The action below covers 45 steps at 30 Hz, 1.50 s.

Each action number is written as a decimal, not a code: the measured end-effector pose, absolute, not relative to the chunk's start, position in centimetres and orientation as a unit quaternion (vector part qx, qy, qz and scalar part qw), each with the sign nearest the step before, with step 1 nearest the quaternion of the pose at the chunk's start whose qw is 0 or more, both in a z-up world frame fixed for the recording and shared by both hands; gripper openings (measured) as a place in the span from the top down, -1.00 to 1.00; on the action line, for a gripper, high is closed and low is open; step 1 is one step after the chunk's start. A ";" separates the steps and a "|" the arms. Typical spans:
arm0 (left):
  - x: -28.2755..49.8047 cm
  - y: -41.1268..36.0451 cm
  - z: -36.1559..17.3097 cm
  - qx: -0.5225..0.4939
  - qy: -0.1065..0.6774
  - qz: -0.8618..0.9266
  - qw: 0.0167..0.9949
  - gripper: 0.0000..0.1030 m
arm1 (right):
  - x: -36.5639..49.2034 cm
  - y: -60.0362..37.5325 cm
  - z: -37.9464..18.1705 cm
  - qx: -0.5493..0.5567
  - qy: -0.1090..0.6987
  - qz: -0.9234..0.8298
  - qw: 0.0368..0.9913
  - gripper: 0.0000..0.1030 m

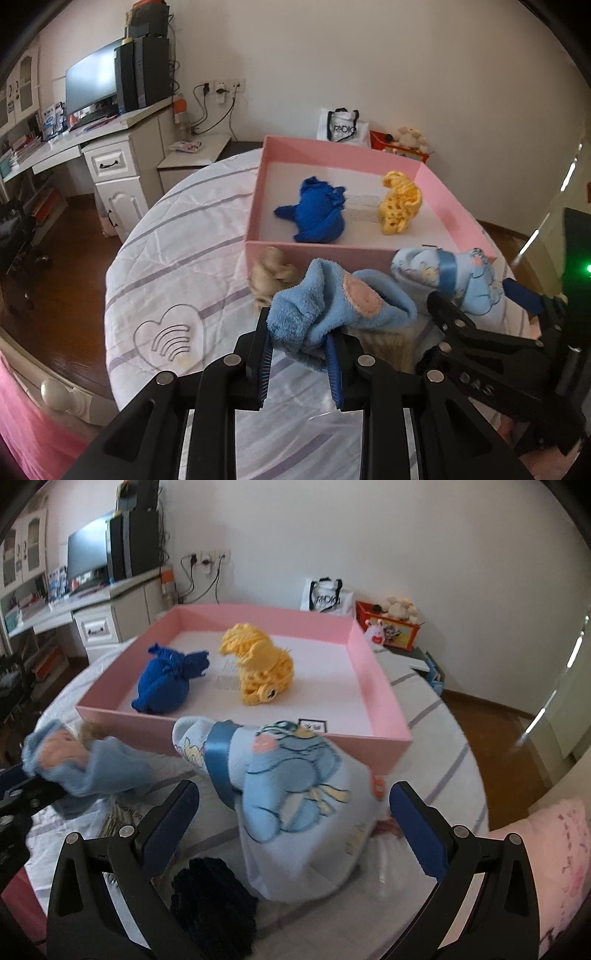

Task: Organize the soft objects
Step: 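Lift the blue scrunchie with the left gripper while the right gripper lifts the cartoon bag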

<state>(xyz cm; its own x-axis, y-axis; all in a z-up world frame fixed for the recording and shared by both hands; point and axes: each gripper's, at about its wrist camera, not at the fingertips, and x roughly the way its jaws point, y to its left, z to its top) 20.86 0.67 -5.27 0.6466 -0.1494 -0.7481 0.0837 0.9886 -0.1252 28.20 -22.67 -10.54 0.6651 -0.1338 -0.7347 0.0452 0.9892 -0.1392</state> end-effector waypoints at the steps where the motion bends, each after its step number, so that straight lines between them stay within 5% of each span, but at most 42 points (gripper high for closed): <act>1: 20.8 0.9 -5.3 -0.041 0.417 -0.064 0.906 0.56 | 28.3 -22.5 -10.7 -0.058 0.409 -0.052 0.909 -0.94; 7: 20.7 1.9 -5.0 -0.048 0.416 -0.061 0.906 0.56 | 28.6 -22.9 -10.8 -0.039 0.412 -0.041 0.910 -0.37; 10: 20.8 1.3 -5.1 -0.043 0.414 -0.062 0.907 0.56 | 28.3 -23.4 -10.7 -0.019 0.413 -0.028 0.910 -0.24; 45: 13.1 -1.9 2.3 -0.009 0.304 -0.069 0.950 0.59 | 18.9 -25.7 -1.2 0.015 0.271 -0.031 0.962 -0.19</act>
<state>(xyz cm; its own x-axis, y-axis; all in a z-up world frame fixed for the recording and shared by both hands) 13.12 -1.94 2.29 0.8054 -0.1367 -0.5768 0.1255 0.9903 -0.0594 18.87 -25.71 -1.15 0.8516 -0.0517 -0.5216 0.0679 0.9976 0.0120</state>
